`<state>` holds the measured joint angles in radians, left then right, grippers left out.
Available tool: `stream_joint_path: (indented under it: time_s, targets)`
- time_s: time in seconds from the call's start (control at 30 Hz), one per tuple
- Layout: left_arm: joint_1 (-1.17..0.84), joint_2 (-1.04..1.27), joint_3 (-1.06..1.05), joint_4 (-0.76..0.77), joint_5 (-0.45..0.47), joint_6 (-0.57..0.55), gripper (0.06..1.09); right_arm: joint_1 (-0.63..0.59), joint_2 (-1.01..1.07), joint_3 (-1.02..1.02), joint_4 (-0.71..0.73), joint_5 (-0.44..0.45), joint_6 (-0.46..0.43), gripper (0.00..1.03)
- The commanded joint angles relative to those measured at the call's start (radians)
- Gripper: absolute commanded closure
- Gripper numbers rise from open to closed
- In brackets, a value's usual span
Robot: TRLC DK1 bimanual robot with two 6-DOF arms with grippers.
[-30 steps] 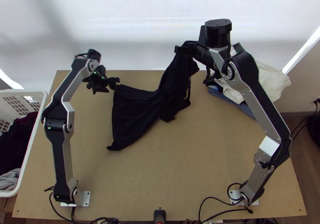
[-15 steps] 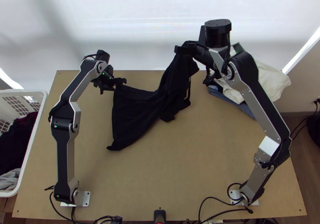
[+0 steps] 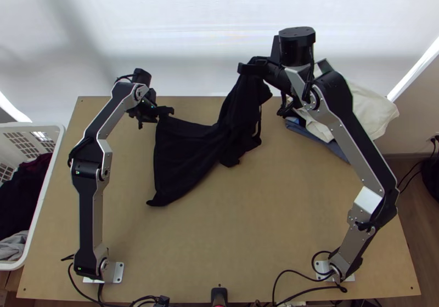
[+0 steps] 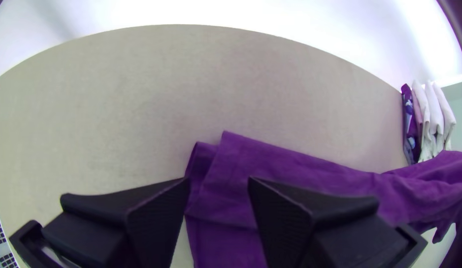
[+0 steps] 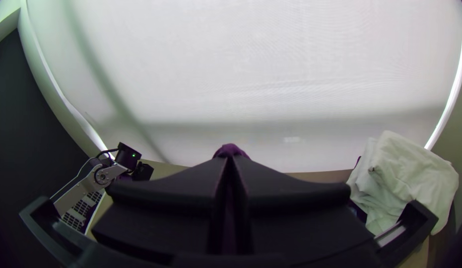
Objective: Fold the t-shirt
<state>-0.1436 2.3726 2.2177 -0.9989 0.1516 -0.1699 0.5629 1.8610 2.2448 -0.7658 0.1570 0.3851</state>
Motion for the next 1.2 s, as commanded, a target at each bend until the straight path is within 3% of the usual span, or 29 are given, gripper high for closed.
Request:
stream_joint_path:
  time_s: [0.0, 0.07, 0.13, 0.4, 0.93, 1.17]
  targets:
    - [-0.013, 0.025, 0.017, 0.008, -0.006, 0.017, 0.78, 0.008, 0.012, 0.018, 0.02, 0.001, 0.015, 1.0]
    - [-0.014, 0.028, 0.017, 0.009, -0.006, 0.018, 0.84, 0.008, 0.012, 0.019, 0.02, 0.001, 0.015, 1.0]
    - [-0.014, 0.027, 0.019, 0.013, -0.006, 0.018, 1.05, 0.008, 0.01, 0.021, 0.02, 0.001, 0.015, 1.0]
    - [0.027, -0.145, 0.062, 0.062, -0.006, -0.043, 1.04, -0.037, -0.002, 0.016, 0.02, 0.003, 0.006, 1.0]
    - [0.16, -0.595, 0.045, 0.138, -0.037, -0.115, 1.04, -0.164, -0.013, 0.03, 0.169, 0.027, -0.215, 1.0]
    - [0.248, -0.748, -0.029, 0.267, -0.058, -0.115, 1.05, -0.268, -0.016, 0.035, 0.229, 0.029, -0.25, 1.0]
